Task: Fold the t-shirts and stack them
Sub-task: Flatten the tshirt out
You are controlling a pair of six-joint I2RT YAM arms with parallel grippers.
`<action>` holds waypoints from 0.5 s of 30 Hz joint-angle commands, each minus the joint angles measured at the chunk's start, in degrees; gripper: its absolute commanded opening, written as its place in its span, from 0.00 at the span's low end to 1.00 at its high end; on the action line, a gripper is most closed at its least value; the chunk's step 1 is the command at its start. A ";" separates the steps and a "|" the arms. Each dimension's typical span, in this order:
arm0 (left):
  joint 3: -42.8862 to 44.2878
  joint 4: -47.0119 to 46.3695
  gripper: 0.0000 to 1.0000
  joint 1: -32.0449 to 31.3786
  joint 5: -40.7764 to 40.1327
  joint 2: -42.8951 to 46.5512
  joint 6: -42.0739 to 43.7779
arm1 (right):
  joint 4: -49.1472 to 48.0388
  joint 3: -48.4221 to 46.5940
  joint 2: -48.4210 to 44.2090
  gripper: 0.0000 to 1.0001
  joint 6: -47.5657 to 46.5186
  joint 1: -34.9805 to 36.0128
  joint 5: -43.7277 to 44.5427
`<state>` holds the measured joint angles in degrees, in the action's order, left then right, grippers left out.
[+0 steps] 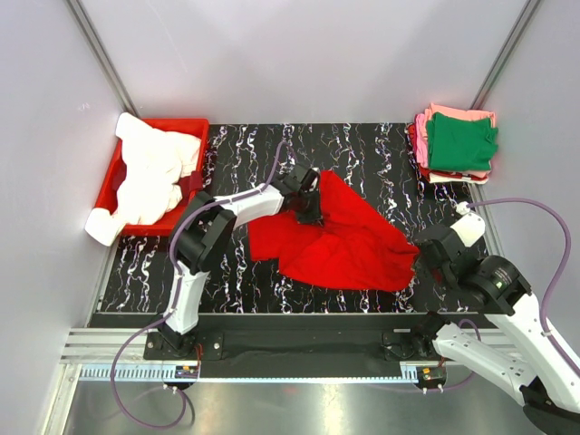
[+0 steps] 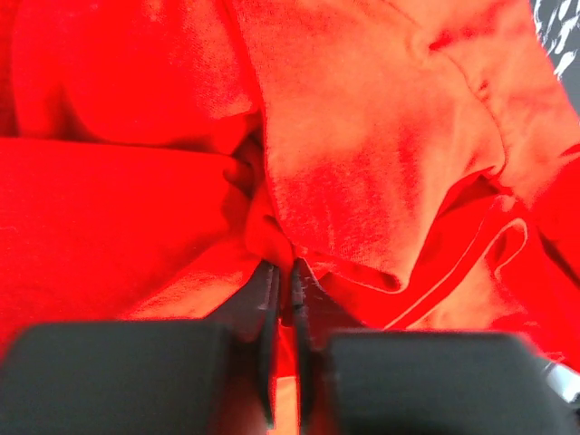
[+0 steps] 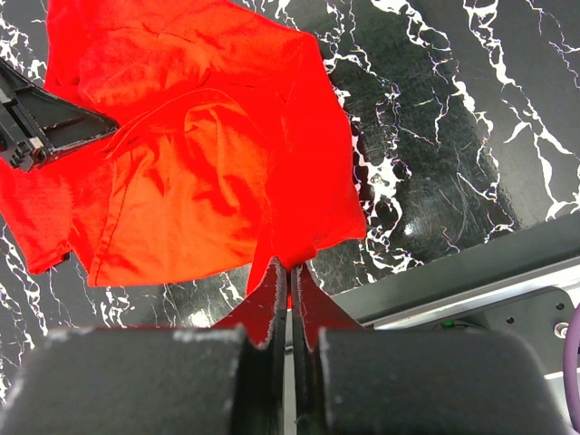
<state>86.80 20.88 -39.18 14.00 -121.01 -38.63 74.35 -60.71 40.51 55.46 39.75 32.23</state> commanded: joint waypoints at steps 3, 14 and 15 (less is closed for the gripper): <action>4.86 1.94 0.00 -0.37 -2.11 2.61 1.54 | -0.96 -0.46 -0.08 0.00 0.96 0.16 0.99; 19.26 26.47 0.00 0.07 -20.23 27.92 11.99 | 2.83 -21.98 0.44 0.00 -7.18 0.16 6.88; 20.50 29.80 0.00 0.07 -21.81 31.33 12.44 | 1.43 -23.74 0.45 0.00 -9.47 0.16 6.54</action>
<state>101.27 42.65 -39.31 -0.36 -100.31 -30.26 76.79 -78.24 41.30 51.70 39.75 35.00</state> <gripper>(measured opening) 0.030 0.014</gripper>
